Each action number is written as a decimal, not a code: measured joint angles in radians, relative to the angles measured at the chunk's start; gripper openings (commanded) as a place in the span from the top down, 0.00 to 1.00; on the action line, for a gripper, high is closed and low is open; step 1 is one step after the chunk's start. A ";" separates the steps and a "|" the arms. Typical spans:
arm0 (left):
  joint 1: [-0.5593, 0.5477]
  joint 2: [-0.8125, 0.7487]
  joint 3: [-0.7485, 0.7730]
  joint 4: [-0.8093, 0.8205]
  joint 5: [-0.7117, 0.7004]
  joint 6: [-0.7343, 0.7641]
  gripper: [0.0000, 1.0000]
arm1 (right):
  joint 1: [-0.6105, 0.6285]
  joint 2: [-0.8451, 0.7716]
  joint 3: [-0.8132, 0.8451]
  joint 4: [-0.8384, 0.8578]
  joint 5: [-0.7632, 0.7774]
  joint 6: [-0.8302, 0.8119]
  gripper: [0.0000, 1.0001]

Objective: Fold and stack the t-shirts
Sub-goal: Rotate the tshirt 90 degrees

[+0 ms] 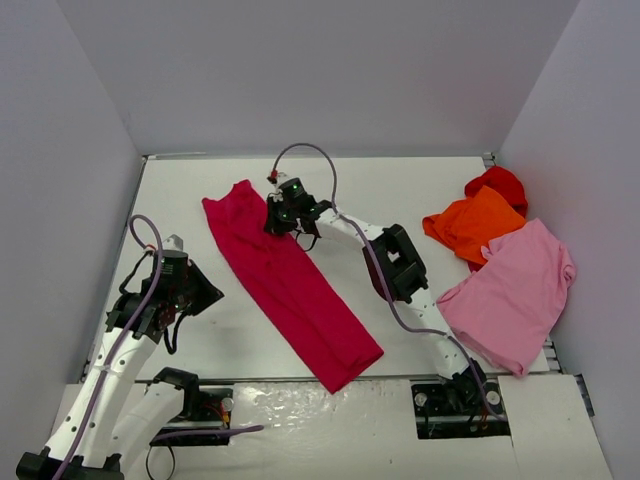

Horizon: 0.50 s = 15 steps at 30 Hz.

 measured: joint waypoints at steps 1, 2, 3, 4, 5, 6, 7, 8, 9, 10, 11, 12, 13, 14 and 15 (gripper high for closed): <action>0.000 0.000 0.000 0.000 0.006 0.001 1.00 | -0.018 0.000 -0.001 0.006 0.016 -0.003 1.00; 0.000 0.001 0.000 0.000 0.012 0.001 1.00 | -0.041 0.000 0.001 0.009 0.032 -0.008 1.00; 0.000 0.001 0.000 0.000 0.018 0.001 1.00 | -0.065 0.000 0.003 0.009 0.050 -0.012 1.00; 0.000 0.003 0.000 0.001 0.022 0.001 1.00 | -0.089 0.000 0.007 0.007 0.070 -0.016 1.00; 0.000 0.005 0.000 0.001 0.026 0.003 1.00 | -0.114 0.000 0.010 0.004 0.093 -0.019 1.00; 0.000 0.008 0.000 0.001 0.028 0.005 1.00 | -0.138 0.000 0.012 0.002 0.121 -0.020 1.00; 0.000 0.012 0.000 0.001 0.031 0.006 1.00 | -0.159 0.000 0.015 -0.001 0.152 -0.021 1.00; 0.000 0.016 0.000 0.001 0.034 0.007 1.00 | -0.179 -0.001 0.016 -0.002 0.181 -0.022 1.00; 0.000 0.020 0.000 0.001 0.036 0.009 1.00 | -0.200 -0.003 0.011 0.001 0.207 -0.022 1.00; 0.000 0.023 0.000 0.001 0.037 0.009 1.00 | -0.217 -0.010 -0.004 0.008 0.230 -0.022 1.00; 0.000 0.027 0.000 0.001 0.039 0.010 1.00 | -0.233 -0.024 -0.028 0.015 0.253 -0.021 1.00; 0.000 0.029 0.000 0.002 0.041 0.011 1.00 | -0.242 -0.037 -0.048 0.017 0.272 -0.022 1.00; 0.000 0.031 0.000 0.003 0.041 0.012 1.00 | -0.247 -0.047 -0.064 0.016 0.289 -0.022 1.00; 0.000 0.033 0.000 0.003 0.042 0.013 1.00 | -0.252 -0.058 -0.079 0.014 0.305 -0.022 0.99; 0.000 0.036 0.000 0.004 0.044 0.015 1.00 | -0.253 -0.070 -0.101 0.022 0.323 -0.025 0.96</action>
